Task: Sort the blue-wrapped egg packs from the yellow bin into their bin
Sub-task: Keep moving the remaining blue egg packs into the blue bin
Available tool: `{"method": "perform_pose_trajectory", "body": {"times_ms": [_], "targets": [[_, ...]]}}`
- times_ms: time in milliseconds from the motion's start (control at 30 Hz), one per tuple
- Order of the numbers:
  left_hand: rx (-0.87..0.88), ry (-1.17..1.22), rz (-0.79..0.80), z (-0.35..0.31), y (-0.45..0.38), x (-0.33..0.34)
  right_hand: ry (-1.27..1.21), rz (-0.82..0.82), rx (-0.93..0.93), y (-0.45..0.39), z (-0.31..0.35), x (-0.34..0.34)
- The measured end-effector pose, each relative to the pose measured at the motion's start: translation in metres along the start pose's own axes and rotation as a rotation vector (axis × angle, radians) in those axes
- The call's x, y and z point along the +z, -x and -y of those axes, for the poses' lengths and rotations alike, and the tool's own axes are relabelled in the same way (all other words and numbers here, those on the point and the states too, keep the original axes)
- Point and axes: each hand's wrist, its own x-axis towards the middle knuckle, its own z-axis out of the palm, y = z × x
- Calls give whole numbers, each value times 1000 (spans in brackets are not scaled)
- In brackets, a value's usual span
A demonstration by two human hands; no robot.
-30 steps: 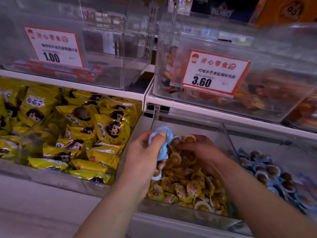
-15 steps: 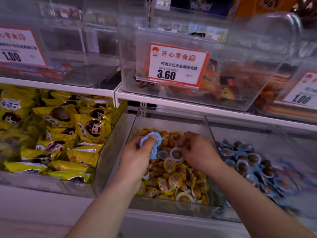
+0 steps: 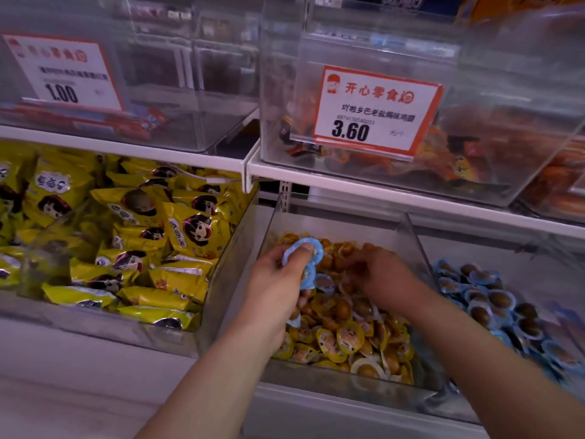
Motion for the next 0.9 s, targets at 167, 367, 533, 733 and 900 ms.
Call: {"method": "perform_pose_trajectory", "body": {"times_ms": [167, 367, 533, 733, 900], "targets": [[3, 8, 15, -1, 3, -2, -82, -247, -60, -9, 11, 0], [15, 9, 28, -1, 2, -3, 19, 315, -129, -18, 31, 13], [14, 27, 14, -1, 0, -1, -195, -3, -86, -21, 32, 3], [16, -1, 6, 2, -1, -1, 20, 147, -98, 12, 27, -33], [5, -10, -26, 0, 3, 0, 220, 387, -150, 38, 32, -6]]}}
